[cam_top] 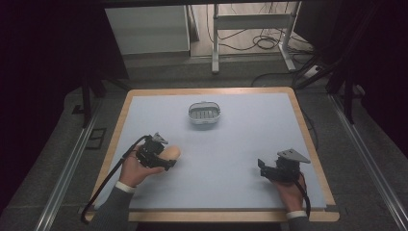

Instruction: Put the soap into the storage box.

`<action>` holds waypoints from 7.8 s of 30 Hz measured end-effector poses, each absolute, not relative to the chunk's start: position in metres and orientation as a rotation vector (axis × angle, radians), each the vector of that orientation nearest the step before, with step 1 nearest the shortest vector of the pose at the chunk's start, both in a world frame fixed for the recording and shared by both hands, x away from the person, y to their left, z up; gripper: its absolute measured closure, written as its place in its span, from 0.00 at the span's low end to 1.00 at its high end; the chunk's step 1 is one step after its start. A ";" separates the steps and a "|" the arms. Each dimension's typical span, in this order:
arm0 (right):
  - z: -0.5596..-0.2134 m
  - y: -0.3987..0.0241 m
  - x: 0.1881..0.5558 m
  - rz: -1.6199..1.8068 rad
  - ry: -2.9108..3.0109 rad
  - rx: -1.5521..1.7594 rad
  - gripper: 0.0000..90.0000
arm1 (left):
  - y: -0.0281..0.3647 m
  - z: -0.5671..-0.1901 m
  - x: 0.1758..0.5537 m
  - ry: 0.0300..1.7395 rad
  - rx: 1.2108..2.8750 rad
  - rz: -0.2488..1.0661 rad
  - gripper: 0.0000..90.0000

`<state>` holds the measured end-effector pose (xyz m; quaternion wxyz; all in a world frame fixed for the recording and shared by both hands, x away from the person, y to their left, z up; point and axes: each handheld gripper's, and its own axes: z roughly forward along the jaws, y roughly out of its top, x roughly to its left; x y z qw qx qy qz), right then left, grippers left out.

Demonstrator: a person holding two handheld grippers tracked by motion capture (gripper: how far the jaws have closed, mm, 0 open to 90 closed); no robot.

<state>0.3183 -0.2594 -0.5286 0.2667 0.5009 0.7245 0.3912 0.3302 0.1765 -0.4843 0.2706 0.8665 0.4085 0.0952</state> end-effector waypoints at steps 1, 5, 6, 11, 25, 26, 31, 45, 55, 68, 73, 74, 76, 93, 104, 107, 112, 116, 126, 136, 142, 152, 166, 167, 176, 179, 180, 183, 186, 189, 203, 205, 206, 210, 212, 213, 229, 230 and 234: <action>-0.529 -0.259 0.318 1.056 1.956 1.352 0.10 | 0.176 -0.484 0.330 1.100 2.337 0.259 0.36; -0.529 -0.259 0.318 1.055 1.957 1.355 0.10 | 0.174 -0.482 0.332 1.091 2.342 0.264 0.36; -0.529 -0.259 0.319 1.054 1.958 1.355 0.10 | 0.173 -0.481 0.332 1.091 2.340 0.263 0.36; -0.529 -0.259 0.319 1.053 1.958 1.358 0.10 | 0.171 -0.479 0.335 1.088 2.343 0.269 0.36; -0.529 -0.260 0.318 1.063 1.957 1.353 0.10 | 0.169 -0.468 0.343 1.076 2.334 0.281 0.36; -0.528 -0.260 0.318 1.064 1.956 1.352 0.10 | 0.169 -0.468 0.344 1.076 2.329 0.282 0.36; -0.528 -0.260 0.318 1.067 1.957 1.351 0.10 | 0.167 -0.466 0.347 1.073 2.328 0.285 0.36; -0.528 -0.260 0.318 1.065 1.957 1.350 0.10 | 0.165 -0.463 0.357 1.072 2.328 0.292 0.36; -0.529 -0.259 0.318 1.059 1.959 1.348 0.10 | 0.162 -0.459 0.362 1.071 2.326 0.299 0.36; -0.529 -0.259 0.318 1.058 1.959 1.350 0.10 | 0.160 -0.454 0.369 1.067 2.328 0.303 0.36; -0.529 -0.259 0.318 1.058 1.960 1.351 0.10 | 0.161 -0.455 0.372 1.080 2.323 0.306 0.36; -0.529 -0.259 0.319 1.057 1.959 1.351 0.10 | 0.162 -0.455 0.373 1.077 2.329 0.305 0.36; -0.529 -0.259 0.319 1.056 1.959 1.352 0.10 | 0.162 -0.455 0.374 1.081 2.323 0.304 0.36; -0.529 -0.260 0.319 1.060 1.959 1.356 0.10 | 0.156 -0.445 0.383 1.065 2.333 0.323 0.36; -0.529 -0.260 0.319 1.060 1.958 1.358 0.10 | 0.154 -0.439 0.390 1.051 2.336 0.312 0.36; -0.529 -0.260 0.319 1.060 1.960 1.358 0.10 | 0.154 -0.439 0.391 1.054 2.343 0.319 0.36; -0.529 -0.260 0.319 1.060 1.960 1.358 0.10 | 0.151 -0.437 0.394 1.043 2.343 0.320 0.36; -0.529 -0.260 0.319 1.060 1.960 1.358 0.10 | 0.149 -0.435 0.396 1.038 2.349 0.325 0.36; -0.529 -0.260 0.319 1.061 1.958 1.357 0.10 | 0.152 -0.436 0.404 1.048 2.339 0.323 0.36; -0.529 -0.260 0.319 1.059 1.960 1.354 0.10 | 0.148 -0.428 0.413 1.049 2.340 0.346 0.36; -0.529 -0.260 0.319 1.060 1.958 1.354 0.10 | 0.141 -0.425 0.419 1.033 2.352 0.352 0.36; -0.529 -0.260 0.319 1.060 1.960 1.357 0.10 | 0.133 -0.422 0.428 1.023 2.361 0.359 0.36; -0.529 -0.260 0.319 1.061 1.957 1.359 0.10 | 0.126 -0.416 0.440 1.015 2.358 0.357 0.36; -0.529 -0.260 0.319 1.060 1.957 1.358 0.10 | 0.126 -0.416 0.441 1.008 2.370 0.355 0.36; -0.529 -0.260 0.319 1.064 1.957 1.360 0.10 | 0.118 -0.419 0.452 1.006 2.390 0.358 0.36; -0.529 -0.260 0.319 1.065 1.958 1.360 0.10 | 0.116 -0.420 0.455 0.998 2.394 0.349 0.36; -0.529 -0.260 0.319 1.065 1.958 1.361 0.10 | 0.115 -0.420 0.456 1.000 2.395 0.347 0.36; -0.529 -0.260 0.319 1.065 1.959 1.360 0.10 | 0.112 -0.421 0.459 0.993 2.401 0.345 0.36; -0.529 -0.260 0.319 1.065 1.958 1.362 0.10 | 0.110 -0.422 0.462 0.992 2.403 0.344 0.36; -0.529 -0.260 0.319 1.065 1.958 1.362 0.10 | 0.107 -0.423 0.464 0.987 2.410 0.342 0.36; -0.529 -0.260 0.319 1.066 1.959 1.363 0.10 | 0.097 -0.421 0.475 0.972 2.414 0.336 0.36; -0.529 -0.260 0.319 1.067 1.959 1.362 0.10 | 0.097 -0.421 0.476 0.979 2.398 0.327 0.36; -0.529 -0.260 0.319 1.067 1.959 1.362 0.10 | 0.097 -0.421 0.477 0.982 2.396 0.325 0.36; -0.529 -0.260 0.319 1.065 1.960 1.360 0.10 | 0.094 -0.419 0.481 0.971 2.425 0.335 0.36; -0.529 -0.260 0.319 1.066 1.959 1.360 0.10 | 0.093 -0.419 0.483 0.970 2.427 0.339 0.36; -0.529 -0.260 0.319 1.067 1.958 1.362 0.10 | 0.091 -0.419 0.484 0.983 2.416 0.341 0.36; -0.529 -0.261 0.319 1.072 1.959 1.369 0.10 | 0.083 -0.427 0.504 0.982 2.444 0.329 0.36; -0.529 -0.261 0.319 1.071 1.959 1.368 0.10 | 0.082 -0.427 0.505 0.982 2.437 0.329 0.36; -0.529 -0.261 0.319 1.073 1.959 1.369 0.10 | 0.078 -0.429 0.508 0.978 2.445 0.322 0.36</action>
